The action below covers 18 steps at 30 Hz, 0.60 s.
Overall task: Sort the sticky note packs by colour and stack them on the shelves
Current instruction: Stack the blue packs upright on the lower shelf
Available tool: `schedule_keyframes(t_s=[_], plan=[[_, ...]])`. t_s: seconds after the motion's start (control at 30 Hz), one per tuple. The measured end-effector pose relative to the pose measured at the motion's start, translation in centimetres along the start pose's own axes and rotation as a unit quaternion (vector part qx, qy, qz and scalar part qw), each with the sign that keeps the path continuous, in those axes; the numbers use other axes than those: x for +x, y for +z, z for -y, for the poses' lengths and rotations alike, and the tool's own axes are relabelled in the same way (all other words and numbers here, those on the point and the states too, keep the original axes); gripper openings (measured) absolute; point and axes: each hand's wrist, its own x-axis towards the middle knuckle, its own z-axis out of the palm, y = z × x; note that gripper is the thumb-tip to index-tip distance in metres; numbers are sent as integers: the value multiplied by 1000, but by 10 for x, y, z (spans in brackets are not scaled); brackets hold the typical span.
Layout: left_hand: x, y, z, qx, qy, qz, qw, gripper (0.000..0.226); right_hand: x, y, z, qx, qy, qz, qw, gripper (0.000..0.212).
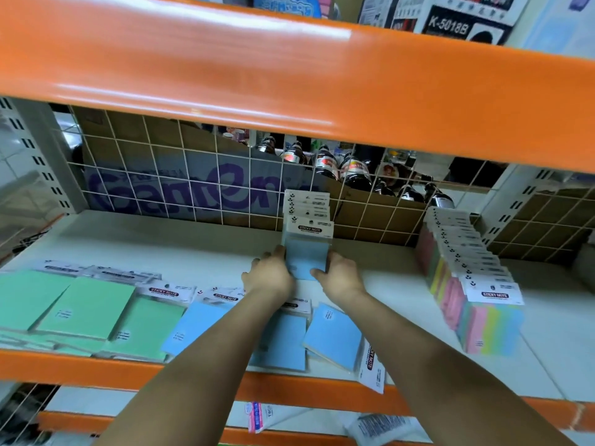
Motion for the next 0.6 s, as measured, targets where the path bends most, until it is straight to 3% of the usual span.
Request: schedule_keyframes(t_s=[0.27,0.6], plan=[[18,0,2,-3,-50,36,998,41,10,1,4,-102,24,18,994,44],[19,1,0,10,-50,33,998,39,11,2,9,-111,39,28,993,40]])
